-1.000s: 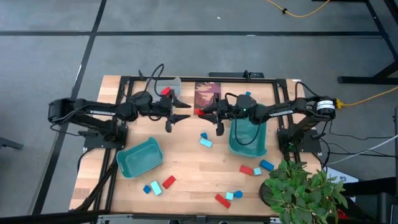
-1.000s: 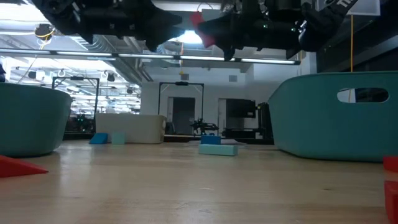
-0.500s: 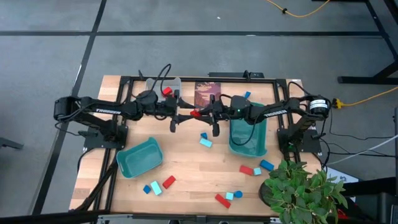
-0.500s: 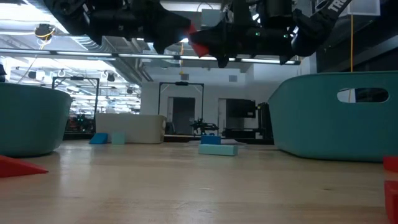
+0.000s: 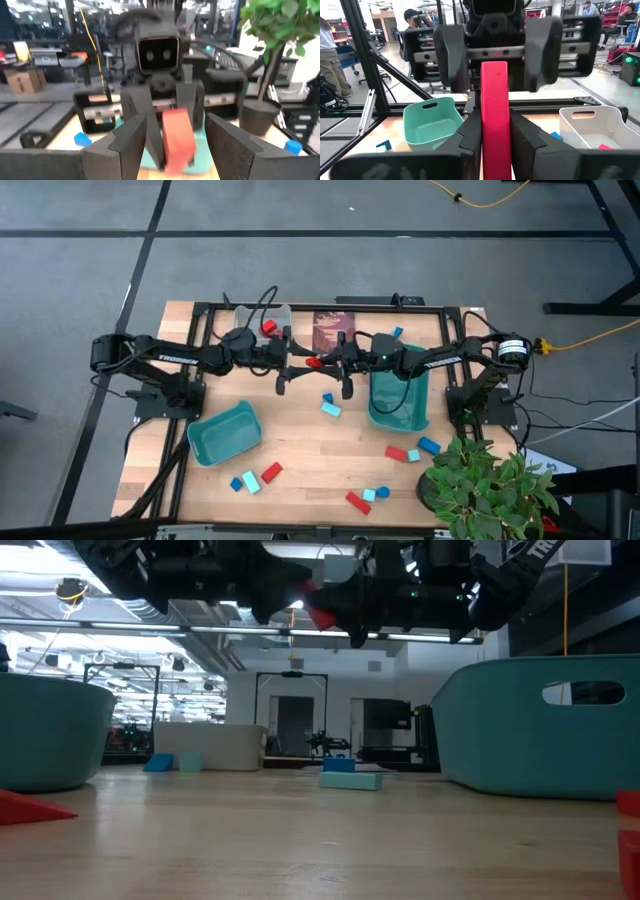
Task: Sort & place blocks by color
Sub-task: Put the red block into the gray bin
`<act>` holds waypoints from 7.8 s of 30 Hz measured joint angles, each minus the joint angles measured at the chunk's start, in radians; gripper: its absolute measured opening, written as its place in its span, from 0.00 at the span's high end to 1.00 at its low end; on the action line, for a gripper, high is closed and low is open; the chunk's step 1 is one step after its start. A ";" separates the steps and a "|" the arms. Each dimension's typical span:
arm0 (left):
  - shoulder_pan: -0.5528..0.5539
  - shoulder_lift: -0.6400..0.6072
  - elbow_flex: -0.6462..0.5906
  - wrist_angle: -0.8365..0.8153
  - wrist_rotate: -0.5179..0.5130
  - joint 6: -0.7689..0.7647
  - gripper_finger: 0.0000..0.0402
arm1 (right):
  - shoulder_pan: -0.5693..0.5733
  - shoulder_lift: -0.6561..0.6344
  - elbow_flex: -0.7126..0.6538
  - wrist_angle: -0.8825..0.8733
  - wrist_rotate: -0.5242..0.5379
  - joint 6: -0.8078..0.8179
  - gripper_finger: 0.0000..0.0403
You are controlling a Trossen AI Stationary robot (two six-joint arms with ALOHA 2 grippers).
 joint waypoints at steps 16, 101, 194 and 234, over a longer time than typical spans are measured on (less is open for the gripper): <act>0.001 0.004 -0.001 -0.024 -0.015 0.000 0.52 | 0.000 0.000 0.000 0.000 0.000 0.000 0.83; 0.050 -0.203 -0.002 -0.328 0.093 -0.037 0.87 | -0.032 -0.010 -0.004 -0.043 -0.014 0.007 0.31; 0.658 0.202 0.224 -1.052 -0.159 -0.109 0.87 | -0.050 -0.428 -0.295 -0.067 0.034 0.032 0.31; 0.631 0.200 0.226 -1.042 -0.228 -0.085 0.76 | -0.049 -0.428 -0.295 -0.067 0.034 0.033 0.31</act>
